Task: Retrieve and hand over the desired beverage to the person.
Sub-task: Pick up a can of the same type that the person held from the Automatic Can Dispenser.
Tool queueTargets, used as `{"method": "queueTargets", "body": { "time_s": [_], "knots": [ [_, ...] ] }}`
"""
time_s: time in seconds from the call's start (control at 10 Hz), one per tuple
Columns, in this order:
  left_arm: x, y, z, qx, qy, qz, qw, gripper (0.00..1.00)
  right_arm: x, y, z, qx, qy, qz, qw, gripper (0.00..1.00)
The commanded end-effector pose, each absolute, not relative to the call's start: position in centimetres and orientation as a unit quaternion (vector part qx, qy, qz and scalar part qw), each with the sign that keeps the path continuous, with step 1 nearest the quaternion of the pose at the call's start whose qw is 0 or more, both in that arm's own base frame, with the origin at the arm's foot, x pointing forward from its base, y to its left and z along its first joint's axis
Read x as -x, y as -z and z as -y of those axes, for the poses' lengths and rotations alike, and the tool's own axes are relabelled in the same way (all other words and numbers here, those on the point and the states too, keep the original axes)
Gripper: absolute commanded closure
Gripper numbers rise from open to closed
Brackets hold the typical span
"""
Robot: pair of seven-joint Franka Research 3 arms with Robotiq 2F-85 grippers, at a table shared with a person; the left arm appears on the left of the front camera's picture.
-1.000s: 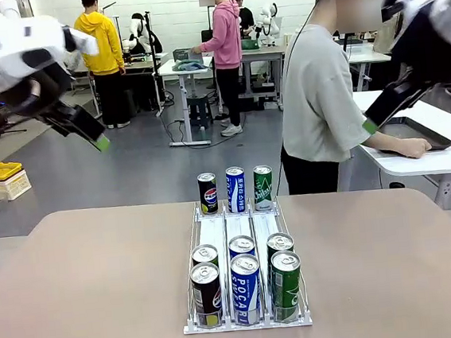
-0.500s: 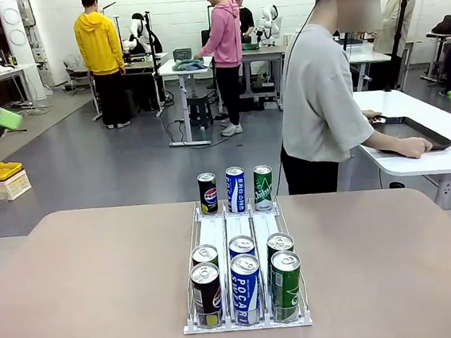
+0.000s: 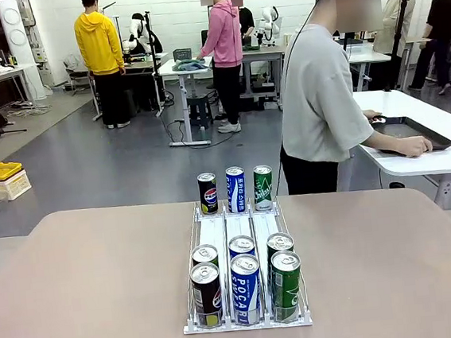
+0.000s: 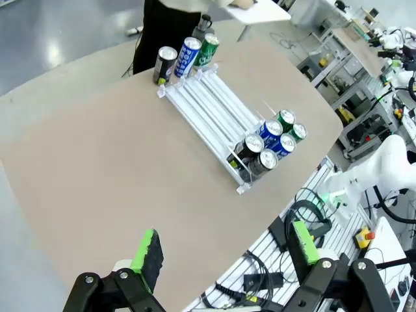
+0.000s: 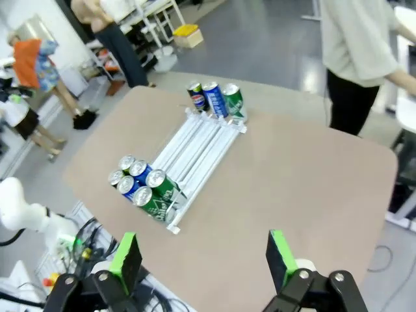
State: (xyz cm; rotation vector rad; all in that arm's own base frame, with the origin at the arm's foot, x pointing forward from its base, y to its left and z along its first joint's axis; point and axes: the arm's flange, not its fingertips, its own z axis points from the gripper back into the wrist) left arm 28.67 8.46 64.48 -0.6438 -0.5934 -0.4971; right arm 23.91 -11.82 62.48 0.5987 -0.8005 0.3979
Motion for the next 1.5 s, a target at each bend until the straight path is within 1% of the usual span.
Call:
{"method": "queueTargets", "body": {
  "time_s": [0.0,0.3,0.4,1.4],
  "knots": [
    [-27.75,-64.88,-9.02,0.285,0.247,0.281,0.883,0.00,-22.76,-62.03,12.65,-0.297,-0.183,0.382,0.856,0.00],
    [-27.64,-64.89,-9.47,0.273,0.235,0.293,0.886,0.00,-22.69,-61.34,13.57,-0.301,-0.177,0.369,0.861,0.00],
    [-27.72,-64.90,-9.21,0.294,0.227,0.282,0.884,0.00,-22.55,-62.12,13.42,-0.285,-0.168,0.378,0.865,0.00],
    [-27.72,-64.90,-9.21,0.294,0.227,0.282,0.884,0.00,-22.55,-62.12,13.42,-0.285,-0.168,0.378,0.865,0.00]
  ]
}}
